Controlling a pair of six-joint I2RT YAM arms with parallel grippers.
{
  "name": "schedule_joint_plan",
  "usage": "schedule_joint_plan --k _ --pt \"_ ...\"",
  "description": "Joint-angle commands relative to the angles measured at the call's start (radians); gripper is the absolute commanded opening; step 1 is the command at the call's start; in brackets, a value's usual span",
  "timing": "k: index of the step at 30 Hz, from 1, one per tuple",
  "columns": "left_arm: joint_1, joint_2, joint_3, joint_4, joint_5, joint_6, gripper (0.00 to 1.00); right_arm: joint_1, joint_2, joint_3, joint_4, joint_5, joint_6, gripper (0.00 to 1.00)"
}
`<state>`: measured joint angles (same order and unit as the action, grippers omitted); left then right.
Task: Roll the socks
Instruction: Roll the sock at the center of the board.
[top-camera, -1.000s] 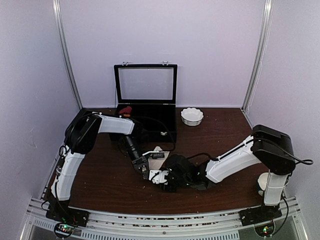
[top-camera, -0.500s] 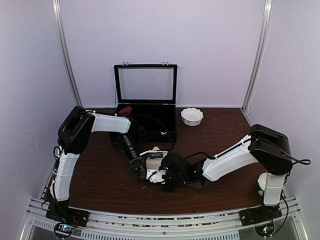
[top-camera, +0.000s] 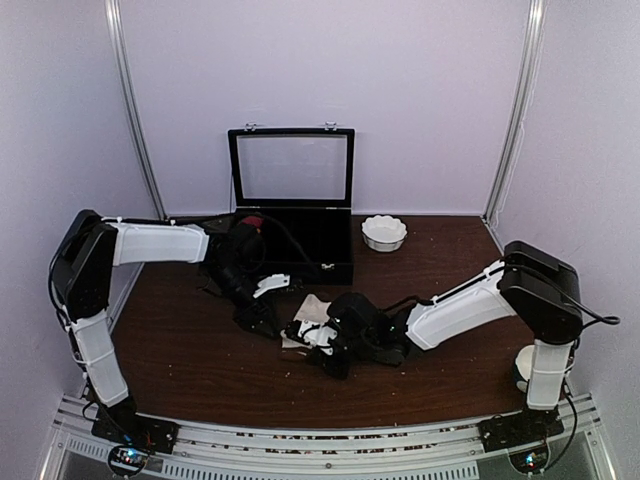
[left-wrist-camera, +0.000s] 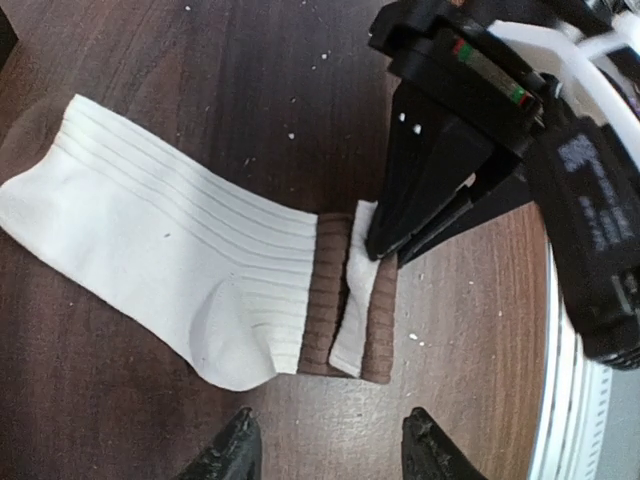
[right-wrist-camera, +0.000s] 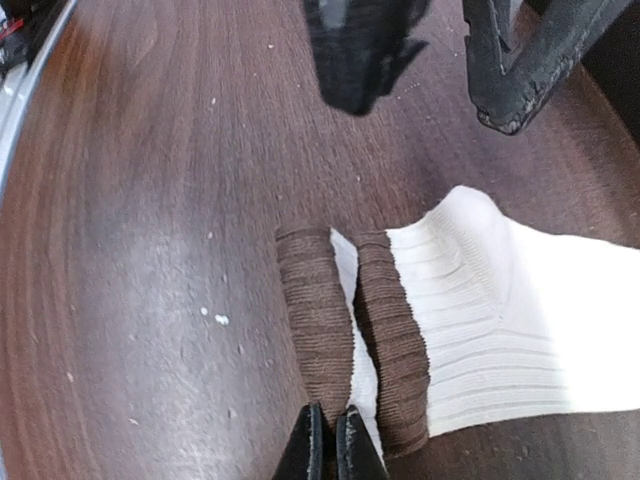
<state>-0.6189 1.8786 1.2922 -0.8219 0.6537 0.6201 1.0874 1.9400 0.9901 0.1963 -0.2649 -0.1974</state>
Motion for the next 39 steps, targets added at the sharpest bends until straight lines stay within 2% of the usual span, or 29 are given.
schedule_joint_plan --k 1,6,10,13,20,25,31,39 --pt "0.005 -0.051 -0.038 0.082 0.002 0.047 0.49 -0.021 0.106 0.043 -0.221 -0.165 0.132 0.0" --pt "0.005 -0.126 -0.094 0.131 -0.033 0.055 0.47 -0.094 0.172 0.091 -0.263 -0.328 0.23 0.0" --pt "0.002 -0.224 -0.155 0.188 -0.027 0.067 0.47 -0.155 0.25 0.15 -0.342 -0.431 0.298 0.0" --pt "-0.014 -0.246 -0.177 0.186 -0.069 0.105 0.46 -0.189 0.28 0.168 -0.341 -0.479 0.363 0.0" --pt "-0.13 -0.214 -0.221 0.224 -0.278 0.202 0.43 -0.23 0.33 0.244 -0.409 -0.516 0.514 0.0" --pt "-0.194 -0.111 -0.161 0.238 -0.44 0.183 0.42 -0.237 0.335 0.266 -0.44 -0.522 0.546 0.0" --pt "-0.227 -0.066 -0.136 0.249 -0.472 0.17 0.4 -0.239 0.332 0.269 -0.435 -0.531 0.563 0.0" --pt "-0.24 -0.014 -0.103 0.186 -0.451 0.159 0.15 -0.239 0.315 0.26 -0.389 -0.528 0.592 0.0"
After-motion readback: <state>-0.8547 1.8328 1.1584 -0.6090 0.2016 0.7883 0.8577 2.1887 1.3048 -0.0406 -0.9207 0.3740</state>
